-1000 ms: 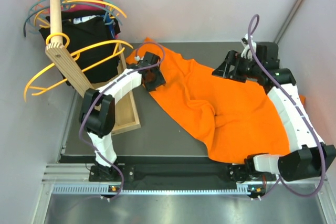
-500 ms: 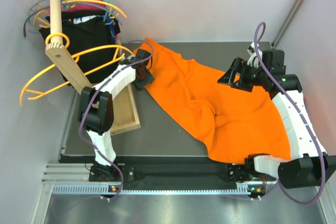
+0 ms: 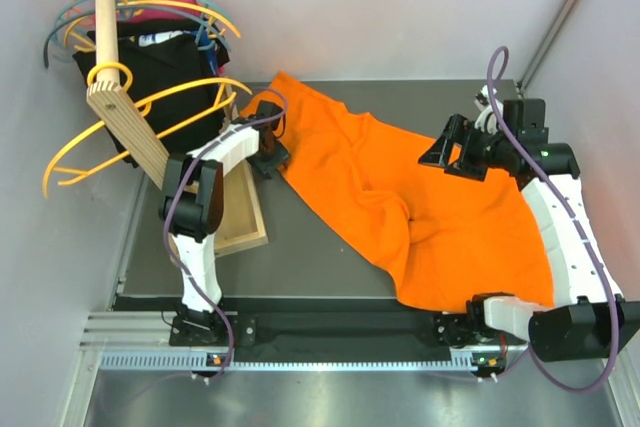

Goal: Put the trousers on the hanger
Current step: Flatten out the trousers at the center of the board, then fold the trousers at the center of the board.

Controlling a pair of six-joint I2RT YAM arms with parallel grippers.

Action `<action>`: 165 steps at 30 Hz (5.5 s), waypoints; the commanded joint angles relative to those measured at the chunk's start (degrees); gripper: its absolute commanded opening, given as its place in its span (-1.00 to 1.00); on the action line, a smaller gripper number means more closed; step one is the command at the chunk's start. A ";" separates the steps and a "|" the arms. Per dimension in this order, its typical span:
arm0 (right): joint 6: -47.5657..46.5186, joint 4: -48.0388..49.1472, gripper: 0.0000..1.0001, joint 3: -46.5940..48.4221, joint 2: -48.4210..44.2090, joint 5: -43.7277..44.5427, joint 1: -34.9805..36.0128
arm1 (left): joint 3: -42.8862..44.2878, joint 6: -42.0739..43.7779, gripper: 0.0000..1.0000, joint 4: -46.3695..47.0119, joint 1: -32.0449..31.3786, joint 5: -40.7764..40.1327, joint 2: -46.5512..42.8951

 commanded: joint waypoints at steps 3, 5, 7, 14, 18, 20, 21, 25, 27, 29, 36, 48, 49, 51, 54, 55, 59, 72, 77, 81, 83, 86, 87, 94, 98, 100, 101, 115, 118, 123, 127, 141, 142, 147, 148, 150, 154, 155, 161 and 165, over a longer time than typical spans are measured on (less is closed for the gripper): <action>-0.38 -0.06 0.66 1.61 -1.72 0.56 -0.98 | 2.21 -2.77 0.14 1.30 0.17 1.26 1.88; 0.50 -0.32 0.65 1.87 -1.98 0.82 -1.16 | 1.86 -3.39 0.08 0.69 0.26 0.47 2.14; 1.20 -0.67 0.65 2.40 -2.33 1.26 -1.25 | 1.68 -4.45 -0.10 -0.19 0.43 -0.59 2.14; 2.44 -3.83 0.65 2.93 -3.04 1.78 -1.25 | -0.43 -5.33 -0.90 4.20 1.13 0.90 2.59; 2.52 -7.78 0.64 3.02 -2.86 3.89 -1.25 | -0.52 -3.93 -1.00 4.55 1.13 -1.29 -0.40; 2.79 -11.03 0.64 4.15 -2.60 8.69 -1.25 | 1.05 -2.09 -1.00 3.24 0.70 -4.09 -3.11; 3.05 -15.31 0.64 4.77 -2.08 10.99 -1.25 | 1.76 -1.56 -1.00 2.28 0.52 -5.67 -4.26; 3.49 -22.37 0.64 6.27 -1.10 19.18 -1.25 | 1.33 0.47 -1.00 0.69 0.08 -11.31 -10.76; 4.45 -23.35 0.64 5.48 -2.33 21.99 -1.33 | -0.25 1.35 -1.00 0.51 0.08 -13.33 -14.37; 7.43 -25.37 0.63 4.43 -3.12 25.32 -2.03 | -1.22 1.52 -1.00 -0.19 0.08 -13.69 -17.17; 7.54 -29.76 0.63 -2.69 -5.49 26.83 -10.38 | -3.06 4.86 -1.00 -0.99 0.25 -24.84 -22.90; 10.60 -33.81 0.33 -9.99 -8.84 40.63 -31.56 | -3.15 5.57 -1.00 -3.36 7.11 -25.03 -21.33; 11.22 -34.68 0.29 -8.86 -8.58 41.07 -34.53 | -3.15 5.92 -1.00 -3.18 7.02 -25.03 -20.98; 12.27 -34.78 0.14 -8.50 -7.70 42.30 -36.48 | -3.33 6.18 -1.00 -3.27 7.02 -25.29 -20.53; 12.89 -34.78 -0.01 -11.21 -5.77 41.87 -40.35 | -3.42 6.27 -1.00 -3.62 7.11 -25.21 -20.36; 13.16 -34.78 -0.03 -12.70 -5.50 42.74 -42.01 | -3.68 6.10 -1.00 -3.71 7.02 -25.20 -20.70; 14.73 -34.25 -0.06 -16.14 -5.41 51.25 -42.99 | -5.26 6.10 -1.00 -2.13 7.20 -24.94 -21.41; 23.44 -19.06 0.53 -26.96 -13.50 51.34 -46.16 | -1.40 4.25 -1.00 -5.29 7.20 -23.10 -17.46; 27.47 -14.14 1.00 -28.52 -20.60 52.07 -50.46 | -3.06 4.34 -1.00 -4.76 7.20 -23.88 -17.90; 27.57 -5.43 0.93 -35.73 -30.35 51.87 -50.55 | -4.82 4.34 -1.00 -4.24 7.55 -22.48 -18.69; 28.45 -6.99 0.76 -37.14 -31.25 54.85 -50.64 | -5.61 4.34 -1.00 -3.80 7.55 -21.95 -19.30; 29.67 -7.27 0.73 -37.41 -31.60 57.59 -50.64 | -5.70 4.25 -1.00 -3.36 7.55 -21.42 -19.48; 31.16 -7.70 0.72 -38.02 -31.52 59.43 -50.64 | -5.88 4.25 -1.00 -3.01 7.55 -21.25 -19.56; 45.57 -6.22 0.63 -43.21 -30.28 61.11 -50.82 | -8.07 3.99 -1.00 -0.64 7.64 -21.42 -20.71; 48.66 -6.82 0.31 -41.65 -24.33 65.41 -53.00 | -8.78 3.99 -1.00 -0.99 7.81 -22.92 -21.06; 52.34 -9.46 0.29 -40.14 -17.30 66.65 -53.19 | -8.87 3.72 -1.00 -0.99 8.25 -22.74 -20.80; 52.88 -10.07 0.29 -38.57 -15.01 67.52 -53.80 | -8.69 3.81 -1.00 -1.16 8.34 -22.74 -20.62; 49.81 -11.05 -0.01 -35.30 -2.43 67.53 -60.40 | -6.05 5.30 -1.00 -1.60 9.83 -23.18 -18.60; 50.33 -9.29 -0.09 -36.27 -2.25 67.44 -60.31 | -6.58 4.78 -1.00 -1.42 9.84 -22.74 -18.77; 50.78 -3.59 0.24 -37.76 -2.95 68.06 -58.90 | -7.90 5.30 -1.00 0.33 10.19 -23.00 -20.27; 50.60 -0.16 0.40 -38.99 -2.95 68.85 -57.85 | -8.34 5.13 -1.00 0.94 10.45 -22.75 -20.71; 52.09 6.36 0.10 -40.75 3.29 74.30 -53.81 | -10.62 4.34 -1.00 2.53 10.45 -22.13 -21.15; 52.70 6.36 0.10 -40.84 3.29 74.47 -53.37 | -10.62 4.25 -1.00 2.79 10.45 -22.04 -21.06; 52.19 8.72 0.06 -42.67 1.45 74.65 -51.87 | -10.80 4.07 -1.00 2.97 10.45 -20.99 -21.06; 51.40 9.51 -0.03 -43.21 0.23 74.30 -51.87 | -10.80 4.16 -1.00 2.97 10.45 -20.98 -21.15; 50.78 10.48 -0.24 -43.65 -0.14 74.12 -51.96 | -10.71 4.51 -1.00 2.97 10.45 -21.07 -21.59; 50.07 10.49 -0.45 -43.04 1.53 73.42 -52.40 | -10.45 5.13 -1.00 3.06 10.54 -21.51 -21.85; 49.90 10.49 -0.49 -43.04 1.53 73.33 -52.49 | -10.54 5.13 -1.00 3.06 10.54 -21.25 -21.68; 47.44 11.45 -1.00 -43.21 0.39 72.37 -53.01 | -10.45 4.69 -1.00 2.88 10.54 -20.02 -21.41; 38.60 15.13 -1.00 -43.83 -5.91 67.91 -53.27 | -9.57 4.86 -1.00 1.92 10.54 -19.76 -21.15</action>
